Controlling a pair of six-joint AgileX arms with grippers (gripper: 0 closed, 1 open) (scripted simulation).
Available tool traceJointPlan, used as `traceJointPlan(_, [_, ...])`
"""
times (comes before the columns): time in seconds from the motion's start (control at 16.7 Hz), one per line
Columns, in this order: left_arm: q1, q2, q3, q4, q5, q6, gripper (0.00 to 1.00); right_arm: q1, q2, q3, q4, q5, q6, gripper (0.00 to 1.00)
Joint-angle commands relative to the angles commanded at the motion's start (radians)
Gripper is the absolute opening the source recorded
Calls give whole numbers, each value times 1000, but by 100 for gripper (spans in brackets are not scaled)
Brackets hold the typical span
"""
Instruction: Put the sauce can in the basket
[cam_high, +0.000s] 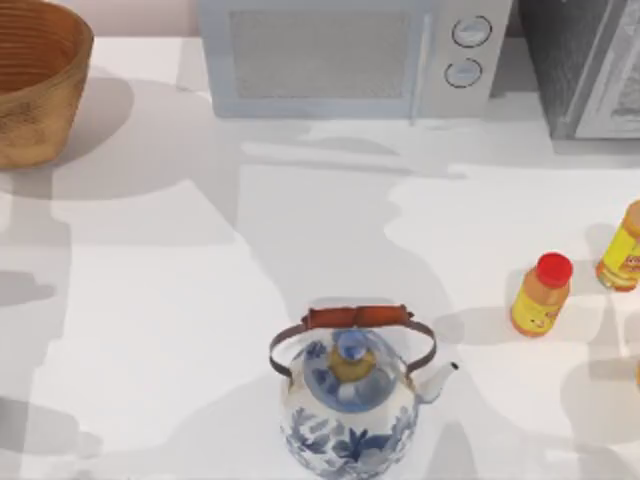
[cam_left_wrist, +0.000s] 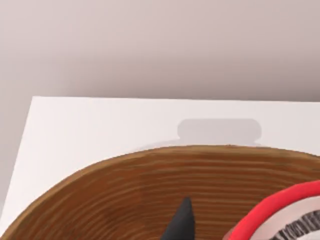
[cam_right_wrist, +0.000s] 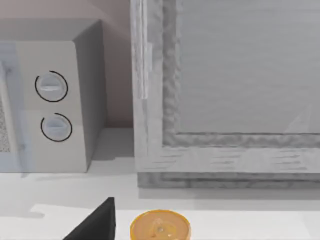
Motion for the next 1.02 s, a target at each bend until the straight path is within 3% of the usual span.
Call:
traceJointPlan(0.66, [0, 0, 0, 0, 0, 0, 98, 0, 0, 0, 0, 0, 0, 100])
traceJointPlan(1.02, [0, 0, 0, 0, 0, 0, 100, 0, 0, 0, 0, 0, 0, 100])
